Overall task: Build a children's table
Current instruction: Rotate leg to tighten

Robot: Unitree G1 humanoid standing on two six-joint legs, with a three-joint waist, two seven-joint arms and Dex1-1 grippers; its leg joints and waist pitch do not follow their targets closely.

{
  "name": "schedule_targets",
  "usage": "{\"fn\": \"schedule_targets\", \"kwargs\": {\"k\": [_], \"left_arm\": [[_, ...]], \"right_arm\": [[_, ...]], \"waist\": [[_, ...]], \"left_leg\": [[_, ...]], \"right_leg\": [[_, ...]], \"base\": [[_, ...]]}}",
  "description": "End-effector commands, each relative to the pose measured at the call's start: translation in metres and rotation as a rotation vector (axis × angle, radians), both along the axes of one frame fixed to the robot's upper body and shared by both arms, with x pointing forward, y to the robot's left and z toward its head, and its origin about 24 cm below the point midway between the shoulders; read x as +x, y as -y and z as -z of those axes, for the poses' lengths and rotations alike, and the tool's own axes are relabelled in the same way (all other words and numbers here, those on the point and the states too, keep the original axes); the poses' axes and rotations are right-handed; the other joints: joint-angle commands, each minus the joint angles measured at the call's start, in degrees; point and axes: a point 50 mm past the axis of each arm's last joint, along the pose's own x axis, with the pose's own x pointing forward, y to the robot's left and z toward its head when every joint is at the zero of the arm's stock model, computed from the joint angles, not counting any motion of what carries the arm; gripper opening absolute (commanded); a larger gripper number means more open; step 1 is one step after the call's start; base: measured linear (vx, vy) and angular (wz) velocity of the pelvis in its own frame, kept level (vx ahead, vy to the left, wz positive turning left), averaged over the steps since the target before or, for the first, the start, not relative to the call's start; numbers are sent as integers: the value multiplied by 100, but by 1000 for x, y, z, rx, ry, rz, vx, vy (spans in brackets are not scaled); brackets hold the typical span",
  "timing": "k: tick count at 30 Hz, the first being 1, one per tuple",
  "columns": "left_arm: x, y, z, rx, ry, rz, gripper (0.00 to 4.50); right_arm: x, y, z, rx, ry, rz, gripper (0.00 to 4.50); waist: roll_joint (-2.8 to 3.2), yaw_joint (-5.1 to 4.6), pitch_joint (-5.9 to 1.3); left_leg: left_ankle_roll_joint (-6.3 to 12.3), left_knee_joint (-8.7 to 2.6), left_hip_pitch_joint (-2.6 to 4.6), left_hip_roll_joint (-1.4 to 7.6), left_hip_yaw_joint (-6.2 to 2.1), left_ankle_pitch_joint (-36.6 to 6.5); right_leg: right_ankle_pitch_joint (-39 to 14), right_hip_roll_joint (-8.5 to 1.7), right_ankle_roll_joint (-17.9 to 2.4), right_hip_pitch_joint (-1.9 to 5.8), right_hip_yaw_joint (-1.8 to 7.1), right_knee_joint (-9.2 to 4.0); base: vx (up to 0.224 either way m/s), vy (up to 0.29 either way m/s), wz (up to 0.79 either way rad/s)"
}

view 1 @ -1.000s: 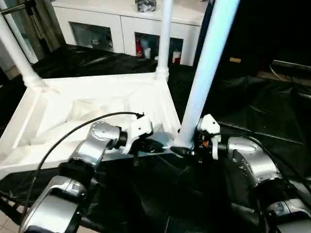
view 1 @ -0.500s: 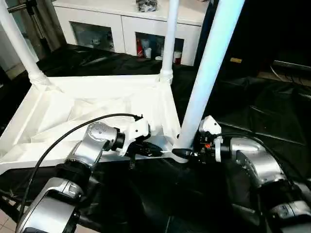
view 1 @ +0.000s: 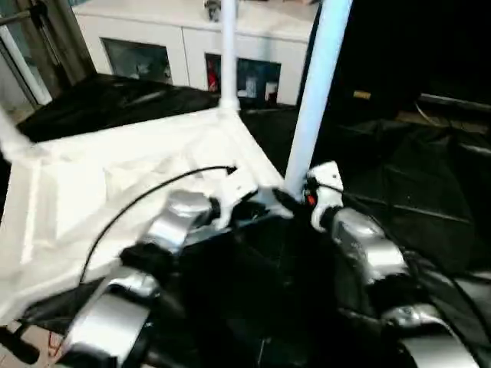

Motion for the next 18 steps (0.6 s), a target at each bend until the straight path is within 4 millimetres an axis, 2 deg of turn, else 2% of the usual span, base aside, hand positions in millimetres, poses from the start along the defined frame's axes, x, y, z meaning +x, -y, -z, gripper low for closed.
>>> {"fn": "schedule_targets", "kwargs": {"k": [1,3,4,7,9,14,18], "left_arm": [[0,30,-15,-90,50,52,0],[-2,30,-15,-92,47,72,0],[-3,29,-15,-91,49,90,0],[-5,23,-13,-80,44,121,0],[-6,21,-12,-78,42,129,0],[-10,10,-9,-69,21,184,0],[-14,4,-9,-70,5,242,0]], "right_arm": [[-10,-31,16,-38,-46,-102,266],[-12,-37,14,-6,-44,-141,266],[-13,-40,13,16,-51,-177,322],[-13,-41,11,20,-48,-210,343],[-13,-39,10,13,-41,-221,366],[-17,-25,8,-15,-9,-343,366],[-23,-13,3,4,6,-435,366]], "waist": [[-25,9,-370],[-31,11,-359],[-28,7,-349],[-32,10,-345],[-31,2,-350],[-39,-10,-357],[-56,13,-343]], "left_leg": [[346,-368,2,223,-114,-555],[445,-370,4,224,-110,-593],[459,-376,6,228,-110,-664],[436,-383,12,235,-117,-762],[433,-383,5,238,-117,-726],[527,-368,-7,240,-114,-644],[584,-368,-2,246,-107,-739]], "right_leg": [[-445,-420,-1423,308,292,-388],[-458,-420,-1448,311,287,-396],[-565,-417,-1443,306,286,-407],[-749,-429,-1415,306,290,-423],[-688,-424,-1419,310,292,-409],[-461,-431,-1489,325,290,-389],[-588,-431,-1492,327,294,-403]], "base": [[0,0,0],[0,0,0],[0,0,0],[0,0,0],[0,0,0],[0,0,0],[0,0,0]]}}
